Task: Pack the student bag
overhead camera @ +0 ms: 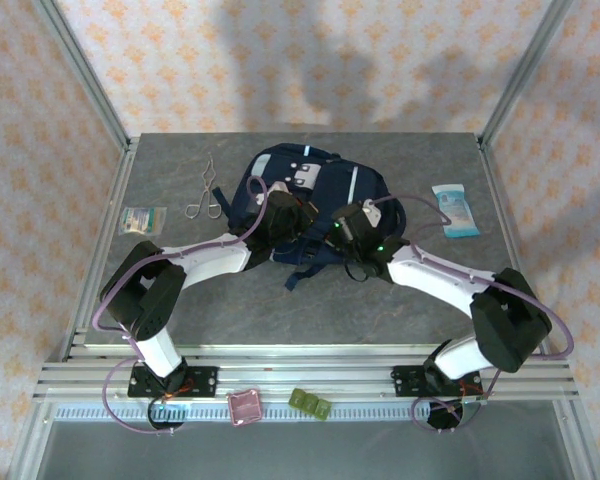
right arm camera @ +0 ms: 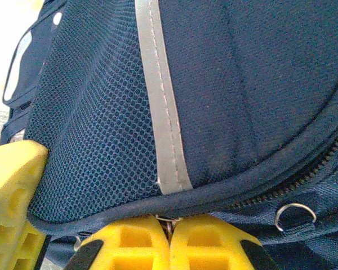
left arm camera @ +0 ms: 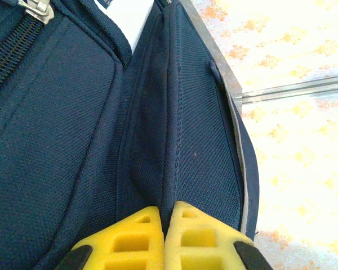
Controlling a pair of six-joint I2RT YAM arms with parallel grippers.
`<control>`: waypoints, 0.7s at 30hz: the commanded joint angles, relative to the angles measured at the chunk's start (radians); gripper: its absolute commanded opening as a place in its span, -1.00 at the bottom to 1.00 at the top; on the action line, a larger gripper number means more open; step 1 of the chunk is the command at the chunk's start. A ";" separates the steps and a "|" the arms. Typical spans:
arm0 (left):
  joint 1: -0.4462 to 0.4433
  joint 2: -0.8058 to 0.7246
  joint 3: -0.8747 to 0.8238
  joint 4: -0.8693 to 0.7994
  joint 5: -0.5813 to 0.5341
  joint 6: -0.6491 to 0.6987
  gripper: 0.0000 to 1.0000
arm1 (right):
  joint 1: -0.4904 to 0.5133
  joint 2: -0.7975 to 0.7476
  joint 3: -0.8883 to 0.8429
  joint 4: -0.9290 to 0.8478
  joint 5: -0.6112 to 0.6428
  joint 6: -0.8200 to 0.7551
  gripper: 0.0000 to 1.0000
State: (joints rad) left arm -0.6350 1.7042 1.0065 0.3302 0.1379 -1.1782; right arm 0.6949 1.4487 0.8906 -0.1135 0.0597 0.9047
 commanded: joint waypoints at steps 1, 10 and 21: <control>-0.034 -0.041 0.015 0.148 0.073 0.001 -1.00 | -0.012 0.015 0.052 -0.040 0.027 -0.029 -1.00; 0.001 -0.058 0.006 0.066 0.023 0.096 -1.00 | -0.088 0.073 0.154 -0.390 -0.112 -0.340 -1.00; 0.009 -0.073 -0.022 0.026 -0.001 0.135 -1.00 | -0.163 0.081 0.172 -0.569 0.113 -0.507 -1.00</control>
State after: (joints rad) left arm -0.6418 1.7042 0.9920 0.3107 0.1688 -1.0748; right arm 0.5995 1.5097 1.0630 -0.4931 -0.0551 0.4564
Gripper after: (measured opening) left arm 0.046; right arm 0.041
